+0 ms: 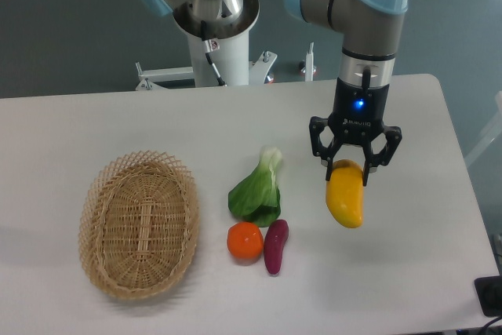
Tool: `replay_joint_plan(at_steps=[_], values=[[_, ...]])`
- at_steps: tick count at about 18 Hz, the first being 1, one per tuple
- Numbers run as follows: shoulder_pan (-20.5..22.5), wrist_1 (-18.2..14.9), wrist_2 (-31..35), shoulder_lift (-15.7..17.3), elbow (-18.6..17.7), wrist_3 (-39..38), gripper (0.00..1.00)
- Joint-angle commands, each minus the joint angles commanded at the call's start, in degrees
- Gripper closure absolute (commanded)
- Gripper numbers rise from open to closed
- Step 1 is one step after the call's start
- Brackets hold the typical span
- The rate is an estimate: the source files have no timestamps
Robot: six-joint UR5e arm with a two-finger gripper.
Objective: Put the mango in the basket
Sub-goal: 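Carry the held yellow mango with the gripper over the wicker basket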
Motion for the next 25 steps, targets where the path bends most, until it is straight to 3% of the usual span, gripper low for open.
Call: replay_joint_plan(at_steps=[14, 17, 21, 25], values=[[-1.3, -0.1, 1.0, -0.8, -0.1, -1.3, 0.52], [-4.2, -0.1, 3.8, -1.5, -0.1, -4.3, 0.52], [-11.7, -0.1, 10.9, -2.3, 0.4, -12.3, 0.52], [-18.0, -0.1, 13.8, -1.7, -1.0, -20.3, 0.52]])
